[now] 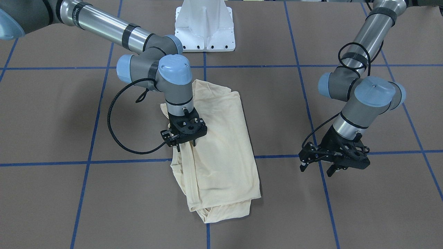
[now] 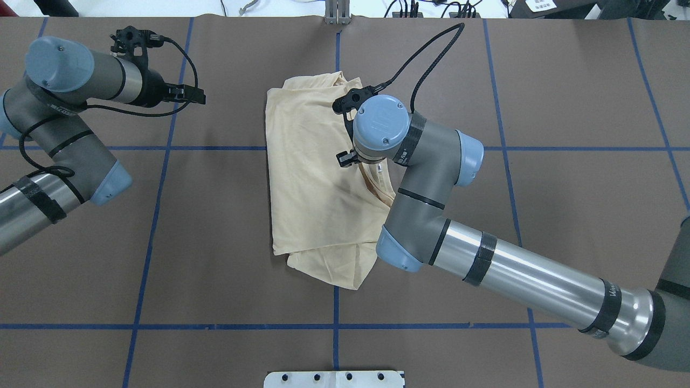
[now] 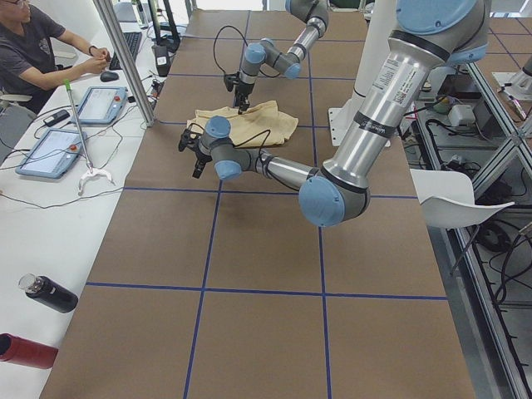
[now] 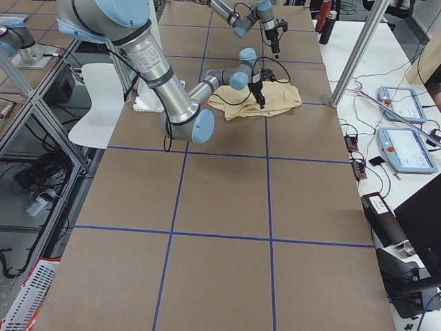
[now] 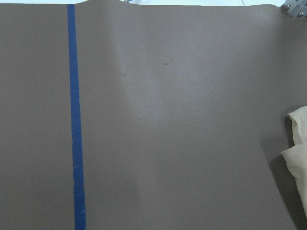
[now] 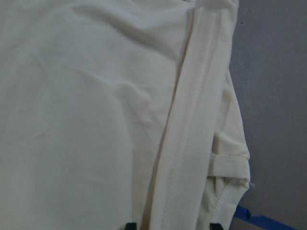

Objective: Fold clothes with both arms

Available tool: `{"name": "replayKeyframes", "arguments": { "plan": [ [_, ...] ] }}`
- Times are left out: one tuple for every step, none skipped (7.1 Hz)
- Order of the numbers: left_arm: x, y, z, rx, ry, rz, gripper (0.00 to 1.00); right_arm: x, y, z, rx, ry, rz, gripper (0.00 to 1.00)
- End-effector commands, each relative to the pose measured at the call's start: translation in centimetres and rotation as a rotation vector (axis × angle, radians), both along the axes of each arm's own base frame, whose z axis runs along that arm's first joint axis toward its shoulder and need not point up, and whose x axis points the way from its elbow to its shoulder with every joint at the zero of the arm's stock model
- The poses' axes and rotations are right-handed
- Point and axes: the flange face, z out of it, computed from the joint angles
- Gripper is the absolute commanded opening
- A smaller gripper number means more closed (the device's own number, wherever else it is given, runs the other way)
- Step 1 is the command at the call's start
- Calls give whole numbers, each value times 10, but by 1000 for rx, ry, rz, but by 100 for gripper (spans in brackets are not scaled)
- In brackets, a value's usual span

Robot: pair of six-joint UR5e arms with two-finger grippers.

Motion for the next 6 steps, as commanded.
{"name": "replayKeyframes", "arguments": {
  "plan": [
    [1,0,-1,1,1,-1,100,-10,5,8,-2,18,-5,58],
    [1,0,-1,1,1,-1,100,-11,5,10,-2,22,-6,56],
    [2,-1,0,-3,-2,-1,100,-12,6,11,-3,23,-7,51],
    [2,-2,-1,-2,-1,-1,100,-12,6,10,-2,22,-7,42],
    [2,-2,-1,-2,0,1,100,-11,5,9,-2,20,-6,31],
    [3,-2,-2,-1,1,1,100,-11,6,10,-2,22,-6,20]
  ]
}}
